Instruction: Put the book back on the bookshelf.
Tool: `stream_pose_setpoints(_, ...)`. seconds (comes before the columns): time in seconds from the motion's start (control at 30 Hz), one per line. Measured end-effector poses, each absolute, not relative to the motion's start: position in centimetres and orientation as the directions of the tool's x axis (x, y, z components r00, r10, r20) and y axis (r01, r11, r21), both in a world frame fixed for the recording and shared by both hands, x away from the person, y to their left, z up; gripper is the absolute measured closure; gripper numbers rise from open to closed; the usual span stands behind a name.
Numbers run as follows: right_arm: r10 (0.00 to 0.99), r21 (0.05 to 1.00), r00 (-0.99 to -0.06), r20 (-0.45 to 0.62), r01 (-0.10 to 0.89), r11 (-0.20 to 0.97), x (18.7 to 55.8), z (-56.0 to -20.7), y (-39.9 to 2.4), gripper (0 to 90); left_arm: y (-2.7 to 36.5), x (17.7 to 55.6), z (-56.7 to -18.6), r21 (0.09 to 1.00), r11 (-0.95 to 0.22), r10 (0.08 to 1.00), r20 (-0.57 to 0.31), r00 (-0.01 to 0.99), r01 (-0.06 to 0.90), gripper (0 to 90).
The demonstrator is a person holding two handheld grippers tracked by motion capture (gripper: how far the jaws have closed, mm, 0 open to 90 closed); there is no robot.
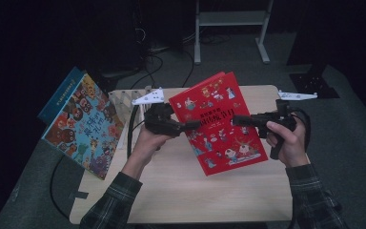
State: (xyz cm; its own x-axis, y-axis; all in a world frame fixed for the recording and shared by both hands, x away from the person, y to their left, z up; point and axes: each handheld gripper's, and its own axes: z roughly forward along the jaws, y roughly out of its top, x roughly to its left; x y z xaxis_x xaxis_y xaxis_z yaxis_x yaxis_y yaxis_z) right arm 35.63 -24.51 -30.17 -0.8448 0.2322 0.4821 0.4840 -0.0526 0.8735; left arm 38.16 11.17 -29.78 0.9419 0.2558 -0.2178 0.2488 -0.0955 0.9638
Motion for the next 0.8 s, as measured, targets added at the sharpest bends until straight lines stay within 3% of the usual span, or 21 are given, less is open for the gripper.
stream_pose_setpoints(0.23, 0.21, 0.876, -0.852, 0.479, 0.478, -0.063, 35.6, -30.1, -24.6, 87.7, 11.2, 38.2, -29.2, 0.967, -0.095, 0.279, -0.203, 0.939, 0.237, 41.6)
stream_pose_setpoints(0.6, 0.182, 0.882, -0.864, 0.469, 0.468, -0.048, 35.7, -30.9, -24.8, 87.4, 11.4, 38.4, -28.6, 0.966, -0.086, 0.238, -0.218, 0.947, 0.244, 53.5)
stream_pose_setpoints(0.8, 0.193, 0.888, -0.876, 0.442, 0.458, 0.043, 35.7, -31.5, -24.3, 85.3, 11.7, 38.7, -28.3, 0.964, -0.06, 0.176, -0.246, 0.953, 0.26, 64.8)
